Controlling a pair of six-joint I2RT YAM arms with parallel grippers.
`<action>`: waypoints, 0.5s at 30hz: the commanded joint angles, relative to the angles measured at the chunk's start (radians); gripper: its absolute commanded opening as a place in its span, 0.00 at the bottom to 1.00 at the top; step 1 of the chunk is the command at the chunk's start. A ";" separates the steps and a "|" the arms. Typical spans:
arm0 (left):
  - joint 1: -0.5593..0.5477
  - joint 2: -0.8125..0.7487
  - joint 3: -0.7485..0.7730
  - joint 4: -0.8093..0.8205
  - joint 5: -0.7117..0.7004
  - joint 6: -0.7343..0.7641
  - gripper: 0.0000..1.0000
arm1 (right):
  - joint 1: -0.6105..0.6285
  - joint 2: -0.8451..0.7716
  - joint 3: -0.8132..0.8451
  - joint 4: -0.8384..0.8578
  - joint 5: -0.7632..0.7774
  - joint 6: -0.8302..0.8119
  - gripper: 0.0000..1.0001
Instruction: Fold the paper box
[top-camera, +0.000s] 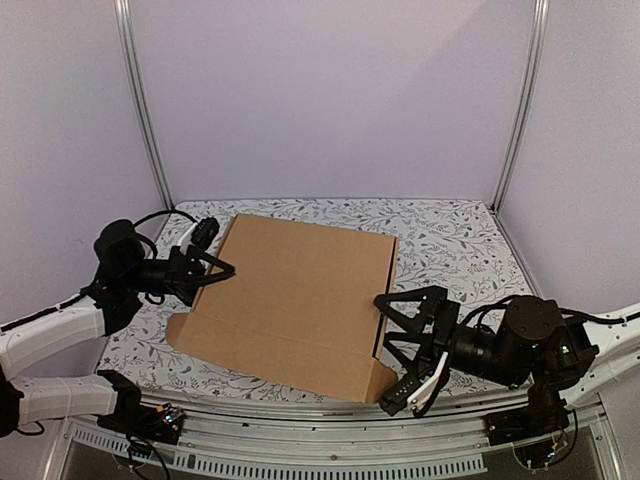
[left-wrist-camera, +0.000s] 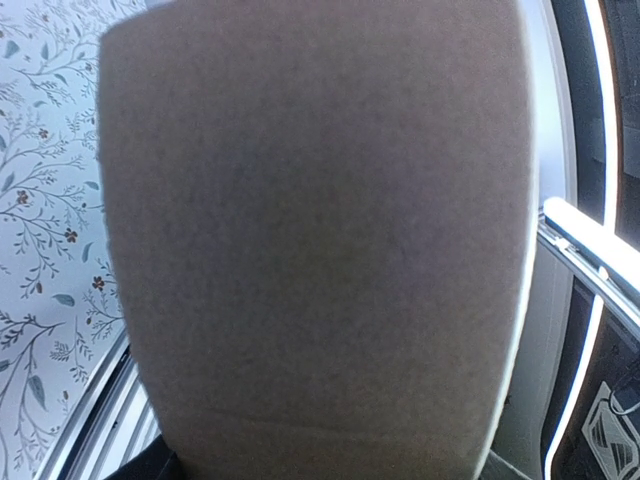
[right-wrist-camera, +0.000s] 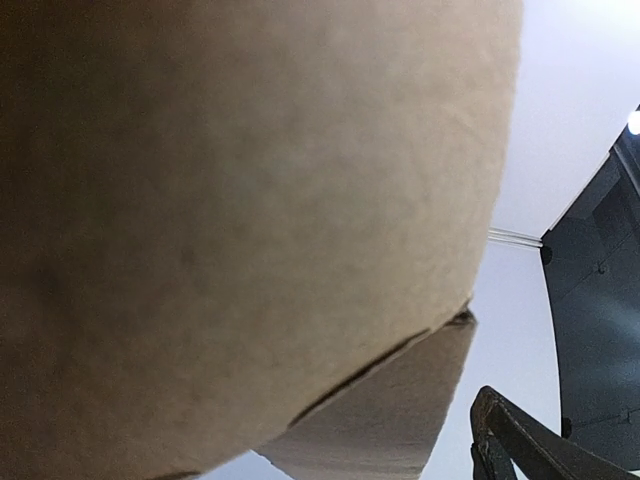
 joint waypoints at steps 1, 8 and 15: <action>-0.001 -0.030 -0.011 0.064 0.019 -0.020 0.49 | 0.008 0.025 0.029 0.033 -0.019 -0.031 0.99; -0.016 -0.042 -0.007 0.069 0.022 -0.027 0.48 | 0.009 0.071 0.038 0.095 -0.023 -0.051 0.98; -0.025 -0.047 -0.017 0.063 0.011 -0.023 0.48 | 0.012 0.110 0.051 0.138 -0.018 -0.067 0.87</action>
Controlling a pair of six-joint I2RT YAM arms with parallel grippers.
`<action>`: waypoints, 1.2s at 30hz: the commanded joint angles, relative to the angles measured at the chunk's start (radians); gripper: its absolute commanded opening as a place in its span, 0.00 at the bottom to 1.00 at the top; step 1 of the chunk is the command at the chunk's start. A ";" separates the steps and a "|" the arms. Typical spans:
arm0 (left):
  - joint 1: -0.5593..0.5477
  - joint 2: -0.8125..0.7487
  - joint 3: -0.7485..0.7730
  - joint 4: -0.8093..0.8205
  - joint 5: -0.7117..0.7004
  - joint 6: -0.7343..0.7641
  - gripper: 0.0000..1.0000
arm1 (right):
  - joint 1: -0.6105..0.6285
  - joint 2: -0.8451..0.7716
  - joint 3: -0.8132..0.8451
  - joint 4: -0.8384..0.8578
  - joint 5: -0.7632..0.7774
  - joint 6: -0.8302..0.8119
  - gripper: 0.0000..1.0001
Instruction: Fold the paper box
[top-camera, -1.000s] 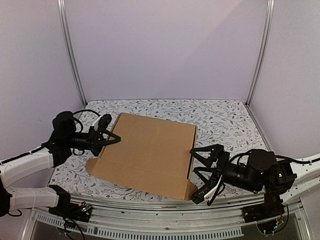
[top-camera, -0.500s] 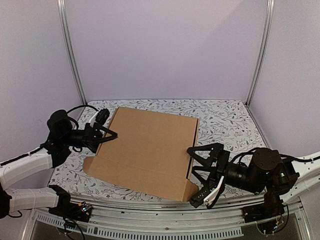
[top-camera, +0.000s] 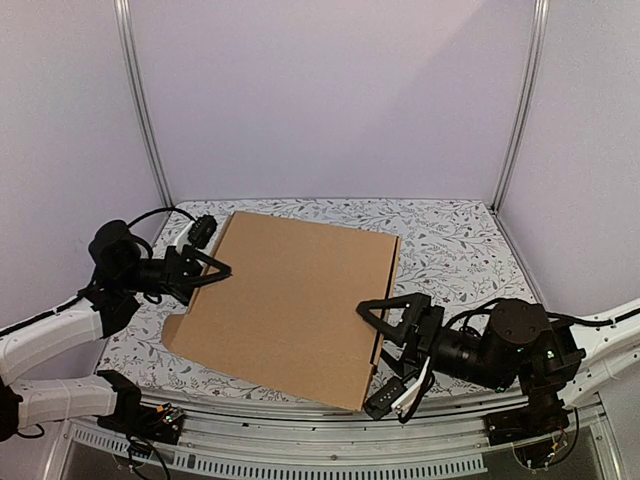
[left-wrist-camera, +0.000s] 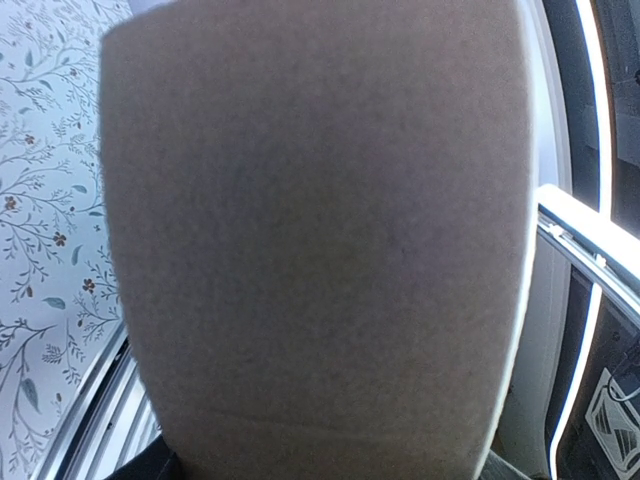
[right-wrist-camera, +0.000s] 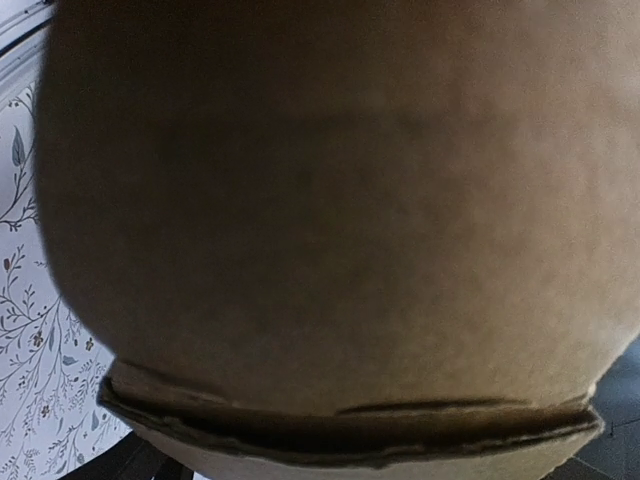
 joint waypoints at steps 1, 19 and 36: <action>-0.012 -0.014 -0.015 0.028 0.004 0.000 0.48 | 0.008 0.027 0.033 0.050 0.004 -0.014 0.84; -0.010 -0.054 -0.002 -0.112 -0.080 0.099 0.92 | 0.033 0.017 -0.009 0.116 0.078 0.010 0.55; -0.001 -0.126 0.351 -1.141 -0.563 0.733 1.00 | 0.028 -0.089 0.045 -0.267 0.174 0.626 0.52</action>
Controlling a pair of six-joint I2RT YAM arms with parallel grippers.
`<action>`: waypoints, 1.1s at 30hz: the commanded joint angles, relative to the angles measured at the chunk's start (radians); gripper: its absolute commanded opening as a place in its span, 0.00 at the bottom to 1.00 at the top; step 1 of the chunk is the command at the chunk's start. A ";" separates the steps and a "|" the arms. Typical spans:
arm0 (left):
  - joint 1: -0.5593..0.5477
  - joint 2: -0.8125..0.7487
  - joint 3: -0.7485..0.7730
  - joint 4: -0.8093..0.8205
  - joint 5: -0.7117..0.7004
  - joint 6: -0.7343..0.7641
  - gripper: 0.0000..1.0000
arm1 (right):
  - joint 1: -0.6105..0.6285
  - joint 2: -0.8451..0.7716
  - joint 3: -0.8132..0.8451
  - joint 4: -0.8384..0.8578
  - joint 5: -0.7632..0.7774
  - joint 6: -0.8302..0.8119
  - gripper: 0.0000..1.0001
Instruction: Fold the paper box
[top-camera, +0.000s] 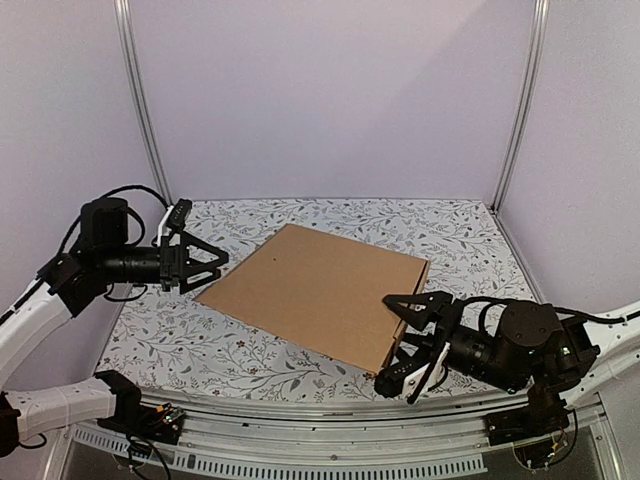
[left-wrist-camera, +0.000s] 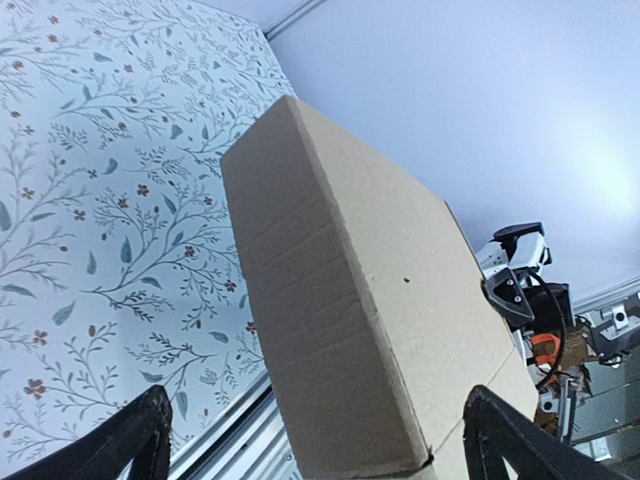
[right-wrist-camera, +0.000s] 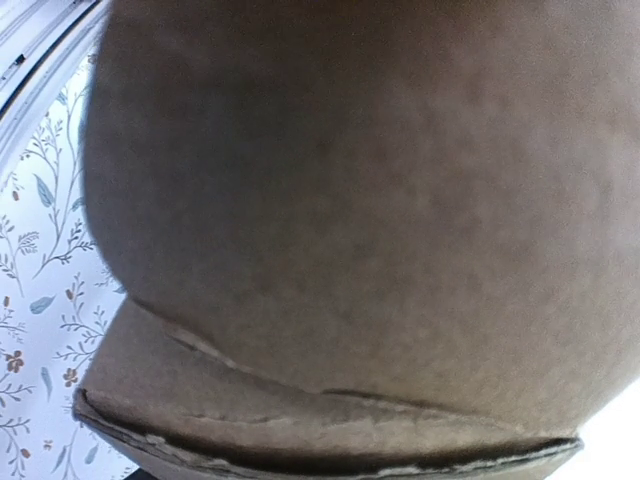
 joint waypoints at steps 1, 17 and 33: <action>0.004 -0.029 0.070 -0.267 -0.218 0.182 0.99 | -0.007 -0.020 0.047 -0.194 0.023 0.308 0.51; -0.037 -0.050 0.093 -0.273 -0.170 0.254 1.00 | -0.399 0.021 0.045 -0.314 -0.700 0.969 0.44; -0.259 0.084 0.152 -0.406 -0.788 0.365 1.00 | -0.625 0.180 -0.062 0.011 -1.119 1.211 0.36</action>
